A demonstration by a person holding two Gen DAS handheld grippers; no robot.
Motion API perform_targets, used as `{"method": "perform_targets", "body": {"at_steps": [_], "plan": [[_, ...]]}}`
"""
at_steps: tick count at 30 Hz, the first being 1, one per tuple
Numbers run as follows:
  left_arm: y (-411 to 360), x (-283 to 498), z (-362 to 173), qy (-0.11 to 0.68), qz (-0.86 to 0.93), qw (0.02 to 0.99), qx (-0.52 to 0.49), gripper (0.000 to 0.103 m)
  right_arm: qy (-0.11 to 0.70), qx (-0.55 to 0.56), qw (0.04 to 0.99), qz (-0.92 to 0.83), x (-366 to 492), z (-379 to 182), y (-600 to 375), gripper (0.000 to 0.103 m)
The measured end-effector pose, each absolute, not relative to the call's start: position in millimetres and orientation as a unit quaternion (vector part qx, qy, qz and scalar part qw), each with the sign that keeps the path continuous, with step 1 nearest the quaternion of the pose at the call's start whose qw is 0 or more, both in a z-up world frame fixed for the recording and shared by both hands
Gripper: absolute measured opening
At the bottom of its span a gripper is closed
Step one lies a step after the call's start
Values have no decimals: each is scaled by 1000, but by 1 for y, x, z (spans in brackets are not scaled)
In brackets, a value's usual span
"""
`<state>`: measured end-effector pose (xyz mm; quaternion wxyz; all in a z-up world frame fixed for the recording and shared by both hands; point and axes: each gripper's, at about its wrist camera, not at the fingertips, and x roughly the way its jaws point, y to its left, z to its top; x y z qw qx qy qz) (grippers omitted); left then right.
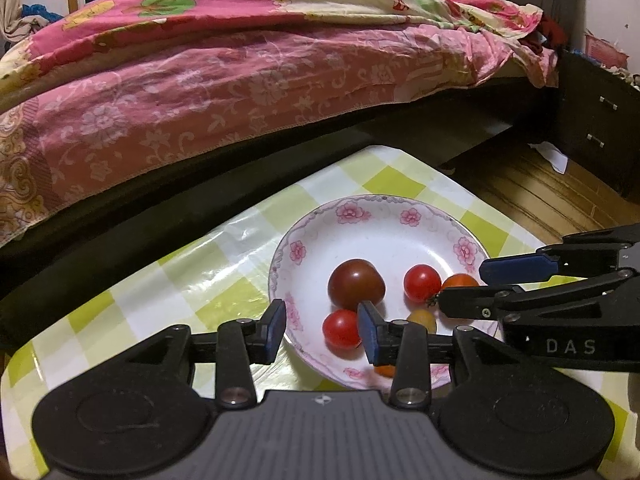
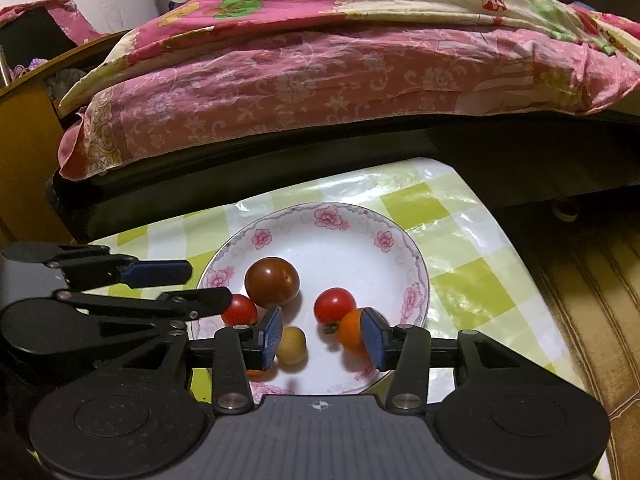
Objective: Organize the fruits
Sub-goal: 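Open both tools to drop the orange and longan into the plate, then withdraw both open tools back toward the last orange and longan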
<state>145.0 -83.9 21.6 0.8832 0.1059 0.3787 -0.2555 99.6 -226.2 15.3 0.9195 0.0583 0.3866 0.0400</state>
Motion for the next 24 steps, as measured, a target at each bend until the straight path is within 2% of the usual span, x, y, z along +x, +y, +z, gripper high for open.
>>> {"method": "perform_targets", "body": {"at_steps": [10, 24], "plan": [[-62, 123, 16, 390, -267, 872, 129, 47, 389, 51, 917, 70, 76, 19, -212, 42], [-36, 108, 14, 402, -289, 857, 139, 47, 430, -16, 889, 155, 61, -8, -161, 41]]}}
